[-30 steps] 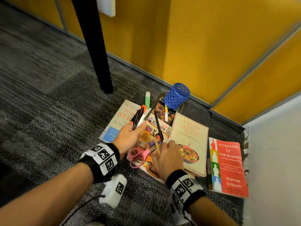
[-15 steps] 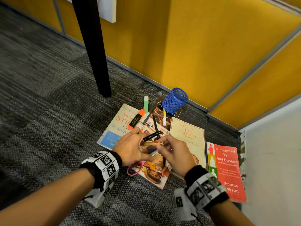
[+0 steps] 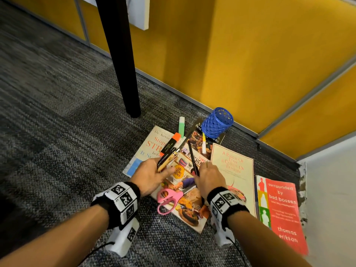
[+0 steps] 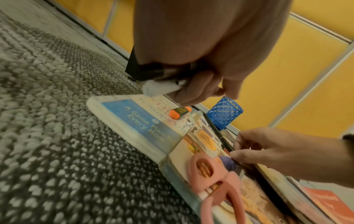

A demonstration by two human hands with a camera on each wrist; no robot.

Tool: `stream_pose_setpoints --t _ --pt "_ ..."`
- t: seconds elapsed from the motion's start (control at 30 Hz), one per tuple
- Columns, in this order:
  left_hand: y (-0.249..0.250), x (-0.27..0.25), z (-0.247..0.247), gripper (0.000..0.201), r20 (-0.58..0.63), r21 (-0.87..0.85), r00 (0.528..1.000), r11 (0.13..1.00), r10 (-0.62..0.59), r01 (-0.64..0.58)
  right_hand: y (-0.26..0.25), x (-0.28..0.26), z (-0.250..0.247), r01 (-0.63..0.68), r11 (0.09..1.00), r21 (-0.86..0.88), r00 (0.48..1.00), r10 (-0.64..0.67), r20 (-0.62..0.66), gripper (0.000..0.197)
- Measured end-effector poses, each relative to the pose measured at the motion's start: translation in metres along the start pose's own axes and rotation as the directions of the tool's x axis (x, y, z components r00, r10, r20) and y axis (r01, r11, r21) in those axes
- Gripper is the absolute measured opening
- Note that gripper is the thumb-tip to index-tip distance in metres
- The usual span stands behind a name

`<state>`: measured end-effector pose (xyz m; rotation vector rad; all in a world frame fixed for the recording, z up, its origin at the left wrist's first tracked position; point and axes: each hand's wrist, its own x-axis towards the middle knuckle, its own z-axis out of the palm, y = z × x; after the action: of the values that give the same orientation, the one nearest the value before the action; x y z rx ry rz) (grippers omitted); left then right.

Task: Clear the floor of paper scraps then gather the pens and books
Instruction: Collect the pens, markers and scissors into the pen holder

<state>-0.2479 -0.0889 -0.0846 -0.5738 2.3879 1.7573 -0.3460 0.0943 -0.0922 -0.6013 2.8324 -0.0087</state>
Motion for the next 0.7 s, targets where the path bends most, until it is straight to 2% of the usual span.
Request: stream_pose_setpoints --t 0.07,0.13,0.2,0.23,0.27,0.3,0.33,0.37,0.4,0.43,0.47,0.5,0.53,0.57,0.6,0.63,0.7 --pt "0.003 0.000 0.001 0.034 0.005 0.051 1.000 0.999 -0.011 0.010 0.003 -0.001 -0.003 -0.002 0.993 0.114 1.000 0.005 -0.027 0.025" --pt "0.012 0.002 0.001 0.041 -0.022 0.197 0.998 0.979 0.063 -0.057 0.009 -0.005 -0.013 0.059 0.940 0.335 0.997 -0.040 -0.061 0.018" --pt "0.022 0.008 0.002 0.070 -0.025 0.404 0.985 0.903 0.169 -0.145 0.012 -0.010 -0.027 0.109 0.794 0.598 0.992 -0.052 -0.111 0.015" --pt "0.028 0.012 0.002 0.077 -0.008 0.494 0.980 0.853 0.197 -0.168 0.012 -0.012 -0.035 0.104 0.672 0.733 0.994 -0.045 -0.099 0.014" --pt "0.033 0.015 0.004 0.076 0.021 0.557 0.978 0.810 0.208 -0.184 0.013 -0.012 -0.042 0.077 0.520 0.851 0.997 -0.054 -0.058 0.014" --pt "0.038 0.018 0.005 0.066 0.056 0.587 0.977 0.785 0.207 -0.200 0.012 -0.012 -0.049 0.034 0.372 0.928 0.997 -0.081 -0.004 0.015" --pt "0.042 0.021 0.006 0.051 0.089 0.590 0.978 0.780 0.191 -0.206 0.012 -0.010 -0.055 -0.015 0.264 0.964 0.993 -0.111 0.045 0.016" --pt "0.047 0.024 0.006 0.036 0.109 0.565 0.980 0.800 0.166 -0.199 0.011 -0.006 -0.060 -0.050 0.211 0.976 0.988 -0.132 0.079 0.016" --pt "0.049 0.028 0.007 0.028 0.112 0.516 0.985 0.840 0.130 -0.169 0.013 0.001 -0.061 -0.068 0.206 0.976 0.986 -0.136 0.097 0.014" --pt "0.049 0.033 0.007 0.027 0.095 0.458 0.991 0.880 0.090 -0.124 0.014 0.009 -0.062 -0.073 0.229 0.971 0.988 -0.118 0.103 0.011" --pt "0.049 0.038 0.008 0.027 0.069 0.407 0.996 0.910 0.055 -0.078 0.016 0.020 -0.059 -0.068 0.294 0.954 0.992 -0.079 0.095 0.011" --pt "0.047 0.043 0.009 0.028 0.044 0.364 0.999 0.930 0.029 -0.043 0.019 0.033 -0.055 -0.052 0.411 0.910 0.998 -0.022 0.067 0.015" --pt "0.043 0.047 0.009 0.028 0.024 0.319 1.000 0.948 0.014 -0.021 0.022 0.046 -0.050 -0.040 0.580 0.814 0.999 0.039 0.021 0.019" --pt "0.039 0.051 0.010 0.028 0.012 0.269 1.000 0.963 0.005 -0.008 0.025 0.059 -0.044 -0.049 0.764 0.643 0.996 0.085 -0.025 0.023" --pt "0.035 0.054 0.011 0.029 0.005 0.213 1.000 0.977 0.005 -0.005 0.026 0.070 -0.037 -0.077 0.902 0.425 0.992 0.114 -0.060 0.029" --pt "0.032 0.058 0.011 0.029 0.013 0.132 1.000 0.991 -0.005 0.003 0.026 0.079 -0.031 -0.108 0.966 0.236 0.989 0.128 -0.070 0.037" --pt "0.028 0.062 0.010 0.018 0.067 -0.095 0.997 0.994 -0.045 0.052 0.023 0.091 -0.018 -0.154 0.988 0.028 0.985 0.156 -0.071 0.049"
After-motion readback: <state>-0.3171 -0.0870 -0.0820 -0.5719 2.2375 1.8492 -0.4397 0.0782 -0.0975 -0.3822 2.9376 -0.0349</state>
